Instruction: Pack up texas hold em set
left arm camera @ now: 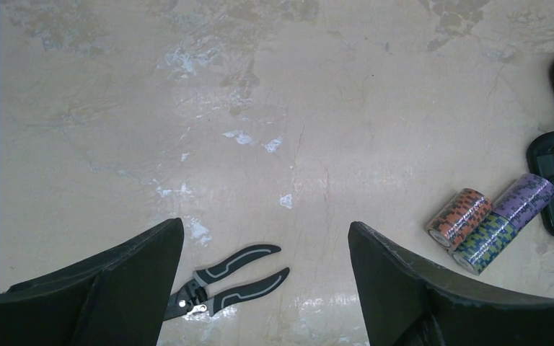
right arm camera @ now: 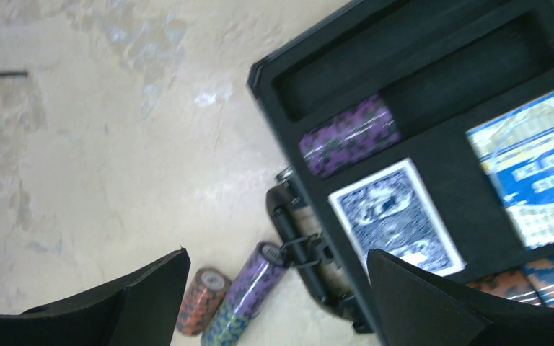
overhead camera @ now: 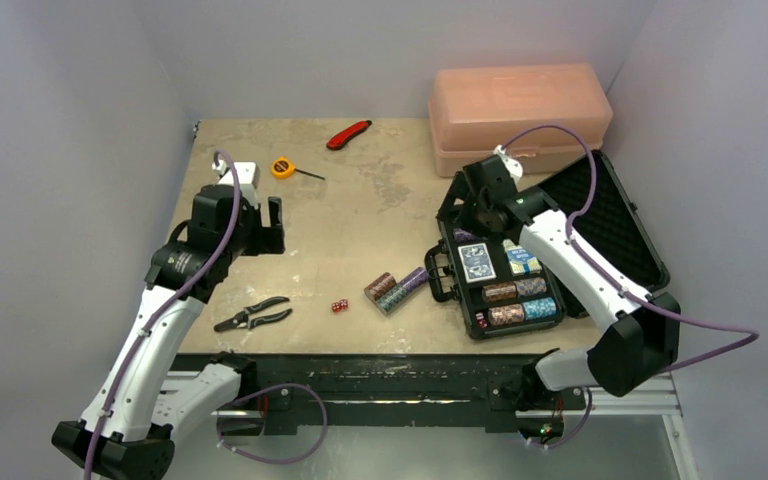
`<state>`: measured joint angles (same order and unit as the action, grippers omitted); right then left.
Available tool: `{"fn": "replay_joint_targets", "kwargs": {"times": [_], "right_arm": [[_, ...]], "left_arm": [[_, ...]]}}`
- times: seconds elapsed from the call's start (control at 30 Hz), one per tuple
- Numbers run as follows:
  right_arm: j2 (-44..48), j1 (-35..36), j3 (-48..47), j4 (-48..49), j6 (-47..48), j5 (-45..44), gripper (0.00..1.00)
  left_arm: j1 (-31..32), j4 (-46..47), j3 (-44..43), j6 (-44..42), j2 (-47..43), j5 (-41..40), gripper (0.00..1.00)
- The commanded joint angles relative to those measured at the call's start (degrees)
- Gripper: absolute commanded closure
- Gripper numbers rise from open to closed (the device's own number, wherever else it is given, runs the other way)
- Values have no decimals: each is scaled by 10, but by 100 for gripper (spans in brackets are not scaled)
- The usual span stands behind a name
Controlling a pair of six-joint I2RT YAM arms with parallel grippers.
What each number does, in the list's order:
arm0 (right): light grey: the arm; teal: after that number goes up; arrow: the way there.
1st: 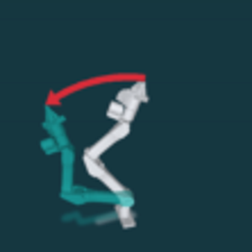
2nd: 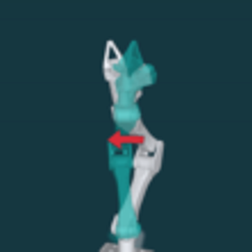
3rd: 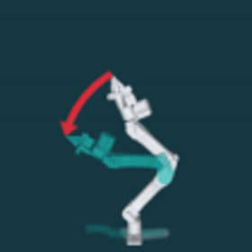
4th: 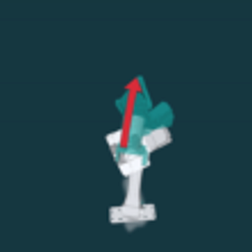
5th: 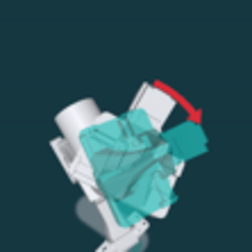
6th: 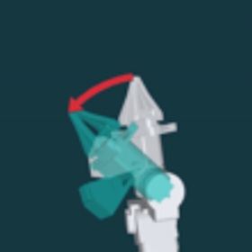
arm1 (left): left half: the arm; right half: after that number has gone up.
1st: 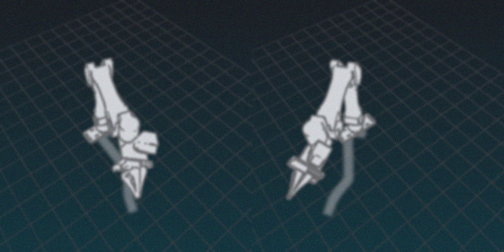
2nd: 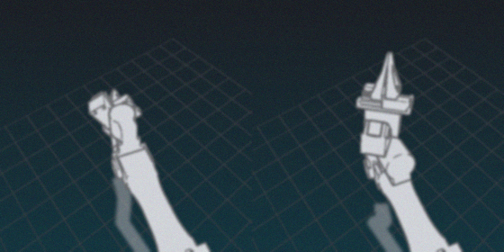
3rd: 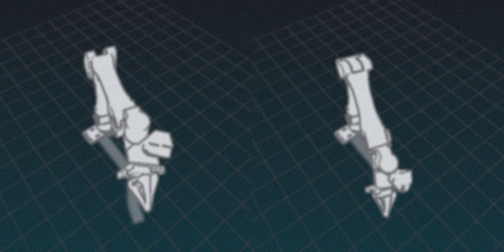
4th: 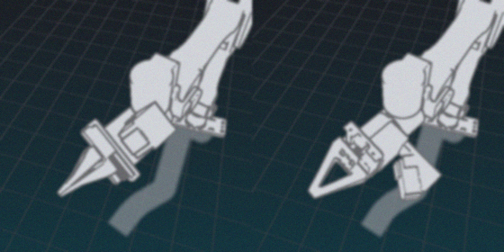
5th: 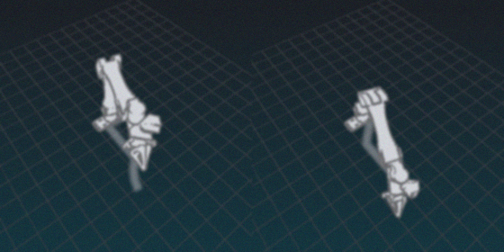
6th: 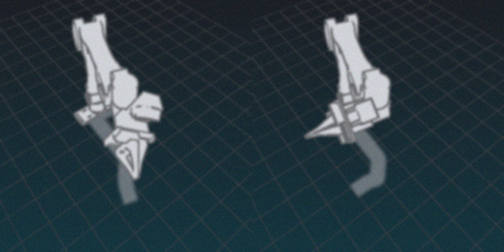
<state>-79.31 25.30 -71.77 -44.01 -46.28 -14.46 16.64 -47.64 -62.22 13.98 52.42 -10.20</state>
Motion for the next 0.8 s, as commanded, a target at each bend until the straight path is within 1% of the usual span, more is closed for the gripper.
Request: {"fn": "replay_joint_targets", "kwargs": {"times": [0.0, 0.13, 0.4, 0.57, 0.77], "right_arm": [[32, 47, 14, -15, -73, 7, 1], [55, 84, 57, 4, -136, 11, 1], [56, 139, 102, -21, -281, 16, 3], [51, 168, 117, -14, -323, 29, 3], [51, 197, 127, -10, -361, 18, 4]], "left_arm": [[2, 16, -1, -2, -20, 10, 16], [2, 17, -2, -1, -24, 17, 16], [2, 20, -1, 1, -21, 28, 16], [2, 21, 0, 2, -20, 30, 16], [2, 21, 0, 2, -24, 31, 16]]}}
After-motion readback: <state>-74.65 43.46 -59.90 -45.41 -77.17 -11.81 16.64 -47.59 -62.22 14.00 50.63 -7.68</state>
